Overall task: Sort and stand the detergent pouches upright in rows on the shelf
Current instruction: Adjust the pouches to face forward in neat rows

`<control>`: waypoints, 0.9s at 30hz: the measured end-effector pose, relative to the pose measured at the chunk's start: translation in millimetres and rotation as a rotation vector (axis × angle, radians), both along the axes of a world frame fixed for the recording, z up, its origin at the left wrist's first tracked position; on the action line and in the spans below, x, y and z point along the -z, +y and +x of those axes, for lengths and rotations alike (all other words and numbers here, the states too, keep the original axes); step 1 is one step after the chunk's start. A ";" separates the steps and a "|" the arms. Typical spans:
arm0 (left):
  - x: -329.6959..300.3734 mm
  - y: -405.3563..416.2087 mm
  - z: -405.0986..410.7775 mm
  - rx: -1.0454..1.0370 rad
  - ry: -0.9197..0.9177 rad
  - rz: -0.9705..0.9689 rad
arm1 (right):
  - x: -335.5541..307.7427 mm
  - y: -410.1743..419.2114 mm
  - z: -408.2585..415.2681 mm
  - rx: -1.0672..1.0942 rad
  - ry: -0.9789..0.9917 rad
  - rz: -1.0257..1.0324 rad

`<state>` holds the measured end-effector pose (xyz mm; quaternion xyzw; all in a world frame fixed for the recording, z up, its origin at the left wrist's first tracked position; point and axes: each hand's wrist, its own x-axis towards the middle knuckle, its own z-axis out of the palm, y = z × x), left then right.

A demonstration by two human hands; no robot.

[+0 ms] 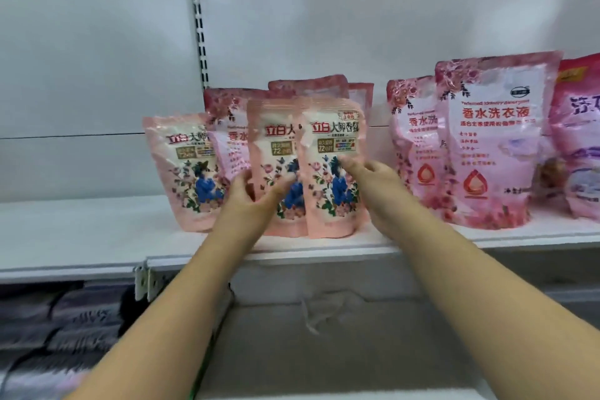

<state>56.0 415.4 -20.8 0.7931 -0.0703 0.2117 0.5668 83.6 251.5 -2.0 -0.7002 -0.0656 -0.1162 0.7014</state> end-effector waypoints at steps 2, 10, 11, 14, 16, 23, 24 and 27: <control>-3.3 -0.3 4.7 0.078 0.011 0.040 | 0.2 9.1 7.8 0.054 -0.013 -0.007; -2.9 -6.0 10.0 0.152 -0.080 -0.172 | -1.0 31.5 -0.8 -0.060 -0.031 0.110; -1.8 -3.6 8.1 0.131 -0.099 -0.180 | -2.1 35.0 -2.1 -0.089 -0.026 0.137; -13.3 12.3 -4.1 0.052 -0.217 -0.185 | -14.5 51.3 -6.9 -0.189 -0.112 0.239; -23.4 31.5 -9.5 0.031 -0.264 -0.259 | -23.9 70.4 -6.8 -0.237 -0.168 0.220; -6.7 83.1 -1.5 -0.125 -0.105 -0.031 | 3.6 126.3 2.1 -0.289 -0.112 0.114; -3.4 85.3 1.9 -0.156 -0.105 -0.025 | 6.2 127.9 3.9 -0.272 -0.116 0.101; -4.8 88.1 12.3 -0.260 -0.149 0.028 | 0.0 116.6 5.2 -0.230 -0.126 -0.055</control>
